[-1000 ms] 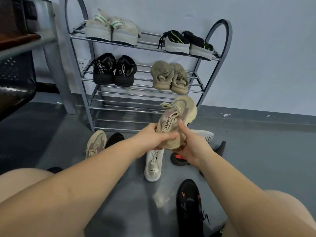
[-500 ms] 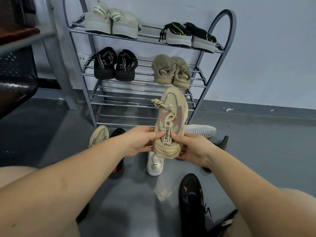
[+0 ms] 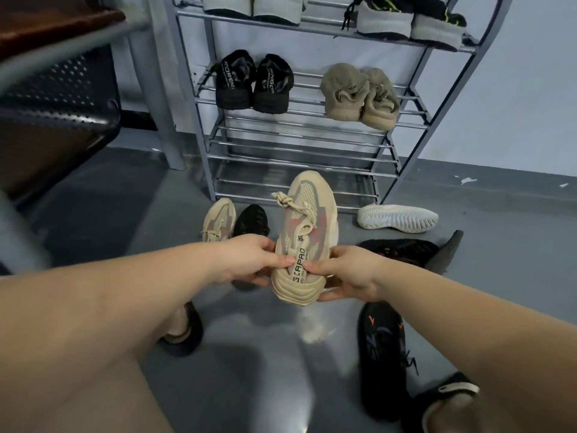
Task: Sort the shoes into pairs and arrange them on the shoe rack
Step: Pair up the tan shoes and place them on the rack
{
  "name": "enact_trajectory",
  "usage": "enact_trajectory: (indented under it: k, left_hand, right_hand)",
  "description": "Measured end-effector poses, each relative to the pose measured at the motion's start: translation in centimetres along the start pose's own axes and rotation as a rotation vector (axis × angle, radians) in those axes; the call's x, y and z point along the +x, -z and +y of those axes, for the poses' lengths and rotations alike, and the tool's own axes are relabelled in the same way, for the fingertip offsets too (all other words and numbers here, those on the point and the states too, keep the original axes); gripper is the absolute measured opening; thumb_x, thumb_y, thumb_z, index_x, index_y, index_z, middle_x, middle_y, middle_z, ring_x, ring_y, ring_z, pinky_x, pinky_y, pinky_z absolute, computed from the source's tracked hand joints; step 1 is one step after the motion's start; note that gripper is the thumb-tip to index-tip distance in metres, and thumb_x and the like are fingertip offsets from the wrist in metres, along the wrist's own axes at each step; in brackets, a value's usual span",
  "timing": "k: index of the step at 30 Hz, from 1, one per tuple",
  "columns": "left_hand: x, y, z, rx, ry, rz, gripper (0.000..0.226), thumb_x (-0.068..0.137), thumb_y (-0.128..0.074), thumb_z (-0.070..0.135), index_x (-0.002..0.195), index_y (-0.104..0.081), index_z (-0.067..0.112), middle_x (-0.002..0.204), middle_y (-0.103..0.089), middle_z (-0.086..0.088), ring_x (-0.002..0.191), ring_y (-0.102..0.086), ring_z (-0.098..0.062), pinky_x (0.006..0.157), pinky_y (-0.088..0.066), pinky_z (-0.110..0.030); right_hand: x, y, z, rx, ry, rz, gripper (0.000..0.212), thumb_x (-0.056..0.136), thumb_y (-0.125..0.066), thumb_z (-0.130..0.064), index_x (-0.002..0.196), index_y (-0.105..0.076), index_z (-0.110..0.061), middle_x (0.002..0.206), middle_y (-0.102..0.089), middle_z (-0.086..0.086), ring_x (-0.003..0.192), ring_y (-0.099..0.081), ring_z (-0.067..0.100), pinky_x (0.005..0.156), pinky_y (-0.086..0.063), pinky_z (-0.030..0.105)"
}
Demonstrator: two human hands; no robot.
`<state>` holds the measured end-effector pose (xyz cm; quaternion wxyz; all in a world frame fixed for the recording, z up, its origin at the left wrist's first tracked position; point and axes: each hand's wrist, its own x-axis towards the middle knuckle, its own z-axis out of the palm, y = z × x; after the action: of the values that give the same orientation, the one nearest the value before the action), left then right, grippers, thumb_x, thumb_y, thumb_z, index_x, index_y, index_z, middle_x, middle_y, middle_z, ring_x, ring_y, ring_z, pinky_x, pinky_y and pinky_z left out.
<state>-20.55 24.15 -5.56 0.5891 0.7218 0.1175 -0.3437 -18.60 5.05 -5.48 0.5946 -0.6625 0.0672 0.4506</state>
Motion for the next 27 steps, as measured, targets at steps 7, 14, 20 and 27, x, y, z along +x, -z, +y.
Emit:
enact_trajectory:
  k: [7,14,20,27]
  left_hand:
    - [2.3,3.8,-1.3,-0.03,0.046,0.09,0.017,0.084,-0.068,0.023,0.098,-0.064,0.016,0.1,-0.071,-0.002,0.102,-0.064,-0.018,0.102,-0.047,-0.038]
    - [5.9,5.4,-4.7,-0.202,0.104,0.066,0.014,0.087,-0.064,0.02,0.1,-0.064,0.014,0.101,-0.07,-0.002,0.096,-0.065,-0.014,0.089,-0.05,-0.026]
    - [9.1,9.4,-7.0,-0.229,0.184,0.094,0.022,0.085,-0.067,0.025,0.104,-0.063,0.015,0.103,-0.07,-0.001,0.096,-0.064,-0.013,0.091,-0.05,-0.027]
    - [14.1,14.8,-11.4,-0.189,0.215,0.518,0.041,0.083,-0.07,0.028,0.12,-0.061,0.013,0.121,-0.063,-0.008,0.105,-0.058,-0.019,0.093,-0.044,-0.031]
  right_hand:
    - [4.4,-2.2,0.2,0.138,0.015,0.047,0.028,0.086,-0.067,-0.013,0.112,-0.059,-0.008,0.094,-0.069,0.005,0.086,-0.066,0.018,0.083,-0.055,0.038]
    - [9.3,-2.2,1.3,0.153,-0.04,0.055,0.023,0.085,-0.067,-0.013,0.107,-0.062,-0.009,0.087,-0.072,0.002,0.081,-0.068,0.016,0.074,-0.059,0.031]
    - [15.1,-3.5,0.9,0.16,-0.089,0.028,0.027,0.086,-0.066,-0.011,0.112,-0.06,-0.011,0.087,-0.072,0.001,0.073,-0.07,0.012,0.061,-0.059,0.026]
    - [22.8,-4.4,2.1,0.147,-0.108,0.13,0.043,0.085,-0.068,-0.012,0.126,-0.056,-0.008,0.095,-0.068,0.005,0.075,-0.066,0.015,0.06,-0.057,0.024]
